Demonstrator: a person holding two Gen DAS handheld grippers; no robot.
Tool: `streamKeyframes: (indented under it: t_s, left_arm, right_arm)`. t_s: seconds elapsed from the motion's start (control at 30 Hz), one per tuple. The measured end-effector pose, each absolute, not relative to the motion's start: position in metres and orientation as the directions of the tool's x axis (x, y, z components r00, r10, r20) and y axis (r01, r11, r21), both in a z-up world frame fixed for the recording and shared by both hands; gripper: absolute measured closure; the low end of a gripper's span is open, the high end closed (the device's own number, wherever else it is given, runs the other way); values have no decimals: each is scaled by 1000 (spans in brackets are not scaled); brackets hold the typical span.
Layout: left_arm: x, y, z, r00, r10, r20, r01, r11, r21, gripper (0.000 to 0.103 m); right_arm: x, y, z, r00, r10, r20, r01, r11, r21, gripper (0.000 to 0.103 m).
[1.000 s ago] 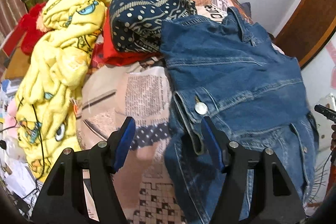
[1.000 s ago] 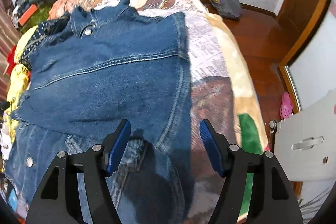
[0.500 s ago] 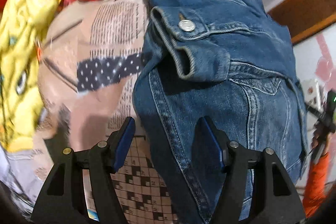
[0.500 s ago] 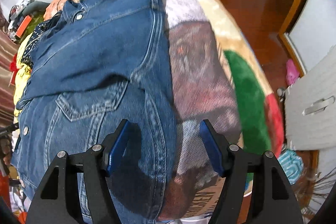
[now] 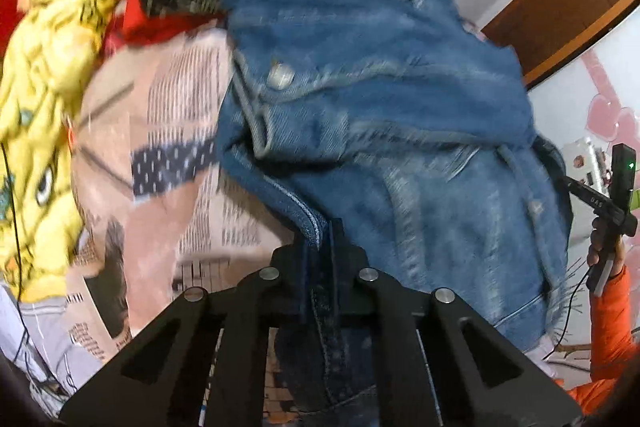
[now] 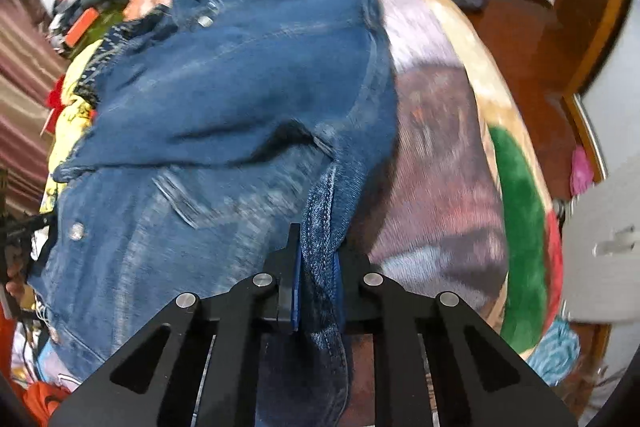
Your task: Fold large clothes
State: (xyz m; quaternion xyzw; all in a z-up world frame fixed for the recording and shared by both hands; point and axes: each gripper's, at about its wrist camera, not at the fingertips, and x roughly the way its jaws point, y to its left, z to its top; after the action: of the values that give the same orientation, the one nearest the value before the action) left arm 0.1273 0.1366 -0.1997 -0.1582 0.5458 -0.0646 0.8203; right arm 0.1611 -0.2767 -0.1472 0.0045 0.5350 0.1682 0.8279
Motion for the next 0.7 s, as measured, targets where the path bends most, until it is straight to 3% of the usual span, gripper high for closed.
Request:
streamKeyframes:
  t_s: [0.27,0.43,0.57,0.7]
  left_arm:
    - [154,159,-146,569,-261,-780,-106,917,-384,97]
    - [180,171,-179,559,-157,-814,-198,928,-315,97]
    - [182,163,-198,538,-109,-836,-184,953,-242,94]
    - [177,151,-195,526,-66,-848,-119,981,-151,88]
  right_arm:
    - [190,-266,-106,483,294,-825,-307,939,155,92]
    - [208,-261,-131,511,212,-833,-250,964,91,92]
    - [217,-269,-152,465,200,-863,-229,968,101,91]
    - [203,-270,-142,483,181,-857,-244,967,66,83]
